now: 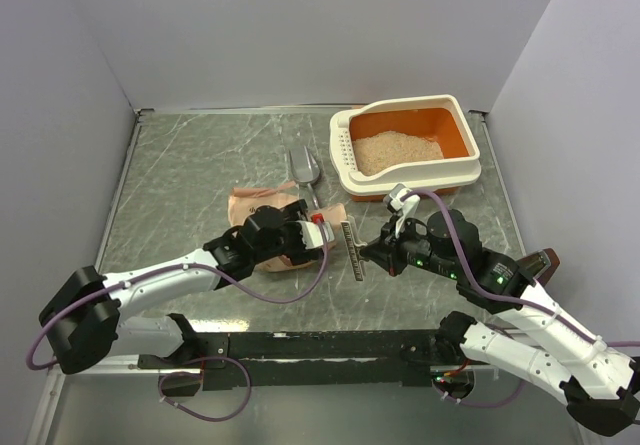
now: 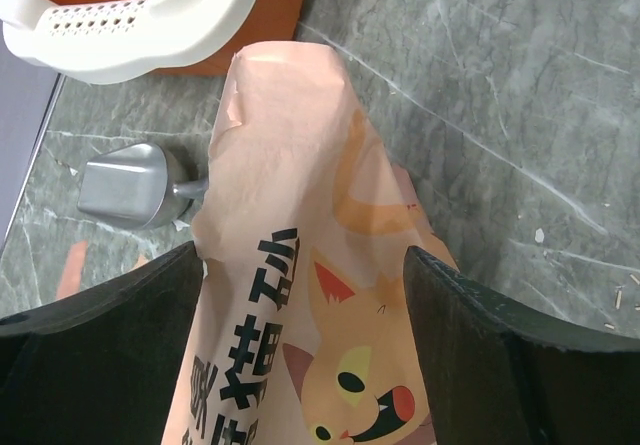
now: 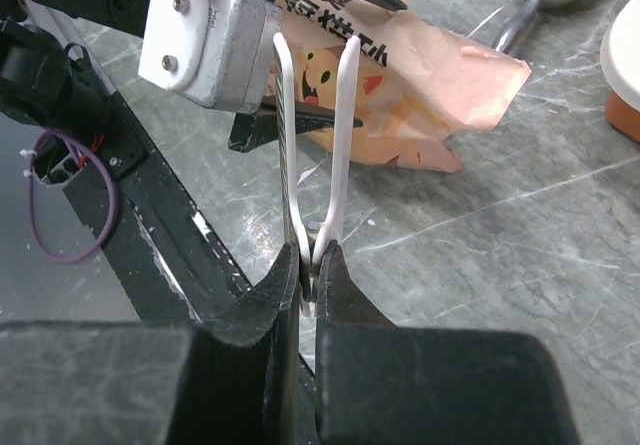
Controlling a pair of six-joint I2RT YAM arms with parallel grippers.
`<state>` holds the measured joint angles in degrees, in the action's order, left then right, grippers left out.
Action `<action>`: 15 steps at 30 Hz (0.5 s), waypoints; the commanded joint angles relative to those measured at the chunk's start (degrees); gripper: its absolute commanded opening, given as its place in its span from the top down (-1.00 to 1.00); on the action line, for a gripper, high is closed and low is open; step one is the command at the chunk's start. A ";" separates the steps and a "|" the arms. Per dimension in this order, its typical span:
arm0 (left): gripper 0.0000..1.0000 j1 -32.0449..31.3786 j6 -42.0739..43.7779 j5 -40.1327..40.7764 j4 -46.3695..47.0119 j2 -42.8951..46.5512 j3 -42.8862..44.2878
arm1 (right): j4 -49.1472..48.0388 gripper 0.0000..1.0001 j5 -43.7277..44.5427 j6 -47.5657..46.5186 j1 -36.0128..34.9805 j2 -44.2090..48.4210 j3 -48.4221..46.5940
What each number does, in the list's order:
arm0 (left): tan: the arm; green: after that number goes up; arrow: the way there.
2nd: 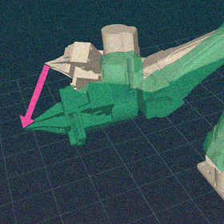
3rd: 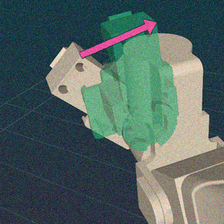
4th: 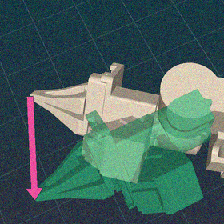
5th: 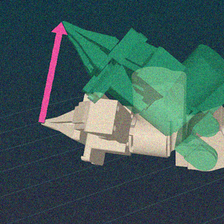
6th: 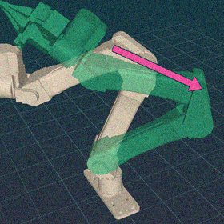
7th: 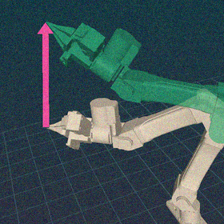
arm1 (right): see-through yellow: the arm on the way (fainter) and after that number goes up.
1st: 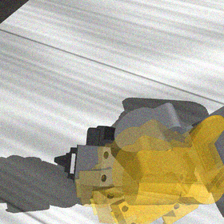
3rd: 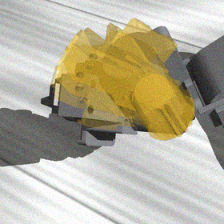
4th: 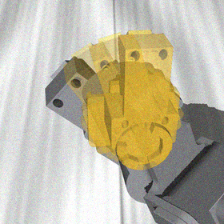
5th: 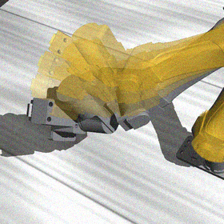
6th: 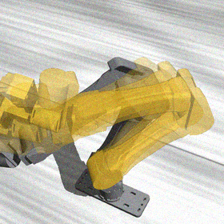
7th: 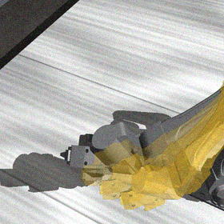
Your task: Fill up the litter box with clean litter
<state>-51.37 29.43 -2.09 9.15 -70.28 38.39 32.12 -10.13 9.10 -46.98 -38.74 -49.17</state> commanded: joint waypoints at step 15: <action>-0.65 0.31 0.63 8.06 -4.13 7.70 -1.39 | -4.70 1.00 -2.26 1.18 1.01 -2.30 0.12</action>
<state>-51.18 29.98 3.66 7.57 -64.86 37.56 30.74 -11.38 9.58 -46.41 -40.84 -49.06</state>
